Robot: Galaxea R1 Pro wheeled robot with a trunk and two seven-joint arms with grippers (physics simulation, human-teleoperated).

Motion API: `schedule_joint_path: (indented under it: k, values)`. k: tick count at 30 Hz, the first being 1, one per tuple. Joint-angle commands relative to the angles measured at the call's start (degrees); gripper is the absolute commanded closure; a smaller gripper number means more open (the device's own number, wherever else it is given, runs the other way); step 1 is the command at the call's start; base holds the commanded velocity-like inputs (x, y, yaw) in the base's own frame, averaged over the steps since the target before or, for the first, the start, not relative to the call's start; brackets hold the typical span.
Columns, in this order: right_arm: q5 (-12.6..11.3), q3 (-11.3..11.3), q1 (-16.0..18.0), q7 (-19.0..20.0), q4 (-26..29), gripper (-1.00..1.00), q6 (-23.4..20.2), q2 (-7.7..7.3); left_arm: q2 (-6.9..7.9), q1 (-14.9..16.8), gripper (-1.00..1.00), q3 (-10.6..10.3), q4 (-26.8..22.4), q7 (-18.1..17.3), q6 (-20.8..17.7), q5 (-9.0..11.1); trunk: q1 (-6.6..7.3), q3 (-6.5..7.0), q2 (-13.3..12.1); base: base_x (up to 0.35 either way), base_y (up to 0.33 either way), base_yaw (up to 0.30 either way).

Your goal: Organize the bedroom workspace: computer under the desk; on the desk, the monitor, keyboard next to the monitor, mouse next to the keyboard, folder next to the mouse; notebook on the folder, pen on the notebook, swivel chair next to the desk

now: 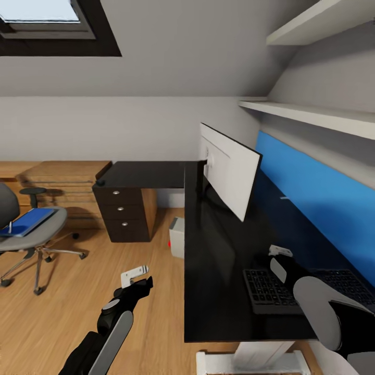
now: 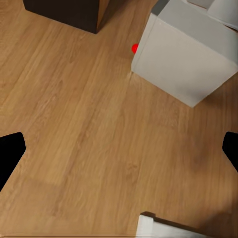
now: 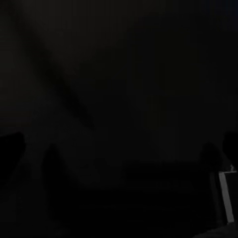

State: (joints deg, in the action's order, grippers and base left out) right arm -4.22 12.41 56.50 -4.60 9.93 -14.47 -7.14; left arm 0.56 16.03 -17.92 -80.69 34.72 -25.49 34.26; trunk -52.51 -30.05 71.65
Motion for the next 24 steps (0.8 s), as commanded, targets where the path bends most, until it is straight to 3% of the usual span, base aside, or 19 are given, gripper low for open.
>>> schedule_joint_path:
  k: [1, 24]
  values:
    - [-0.4, 0.0, 0.0, -0.2, 0.1, -1.0, -0.3, 0.11, 0.06, 0.1, -1.0, -0.2, -0.1, 0.5, -0.1, 0.5, 0.02, -0.06, 0.0, -0.236, 0.07, 0.0]
    - [-0.3, 0.0, 0.0, -0.2, 0.1, -1.0, -0.3, 0.37, 0.07, 0.1, -1.0, -0.2, -0.1, 0.5, -0.1, 0.5, 0.02, -0.06, 0.0, -0.175, 0.014, 0.0]
